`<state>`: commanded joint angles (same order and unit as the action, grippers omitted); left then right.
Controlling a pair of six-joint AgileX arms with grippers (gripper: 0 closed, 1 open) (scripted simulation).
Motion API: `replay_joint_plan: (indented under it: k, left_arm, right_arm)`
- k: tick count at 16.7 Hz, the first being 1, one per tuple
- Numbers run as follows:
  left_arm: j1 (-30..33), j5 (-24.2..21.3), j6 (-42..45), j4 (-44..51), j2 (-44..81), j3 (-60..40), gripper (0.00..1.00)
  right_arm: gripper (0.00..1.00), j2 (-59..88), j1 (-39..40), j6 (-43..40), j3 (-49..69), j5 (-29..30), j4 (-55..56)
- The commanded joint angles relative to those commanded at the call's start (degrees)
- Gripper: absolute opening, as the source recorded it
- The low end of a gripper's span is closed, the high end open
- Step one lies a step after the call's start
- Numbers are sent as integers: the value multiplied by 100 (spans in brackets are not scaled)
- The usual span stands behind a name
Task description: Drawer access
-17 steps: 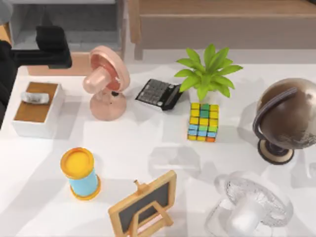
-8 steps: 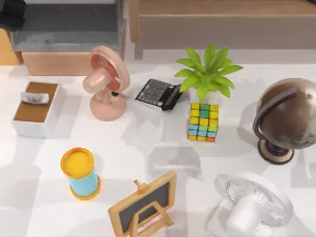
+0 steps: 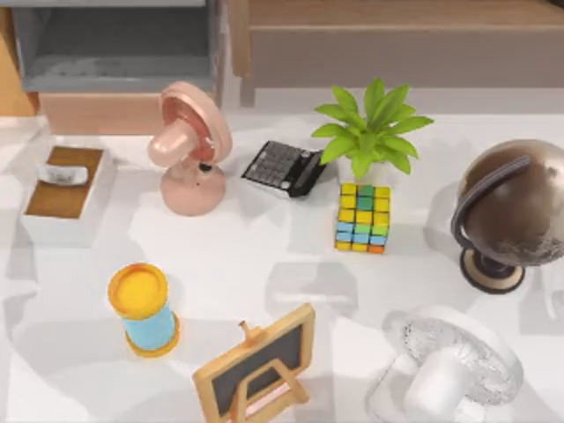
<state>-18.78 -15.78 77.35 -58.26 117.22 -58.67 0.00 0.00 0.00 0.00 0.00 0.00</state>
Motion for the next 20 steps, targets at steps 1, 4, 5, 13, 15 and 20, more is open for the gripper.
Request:
replay_joint_plan:
  k: [1,4,5,13,15,20]
  left_arm:
    - [-142,-253,367,-211,329,-106,100]
    - [-427,-844,1113,-701,1063,-341,100]
    - [-478,-970,1243,-806,1212,-390,100]
    - [-486,-1056,1341,-860,1365,-497,100]
    - [-450,-1016,1342,-758,1468,-710,100]
    - [-376,-945,1339,-560,1652,-1092,100]
  right_arm:
    - [100,0,0,0,0,0,0]
    - [100,0,0,0,0,0,0]
    - [100,0,0,0,0,0,0]
    - [100,0,0,0,0,0,0]
    - [100,0,0,0,0,0,0]
    - [100,0,0,0,0,0,0]
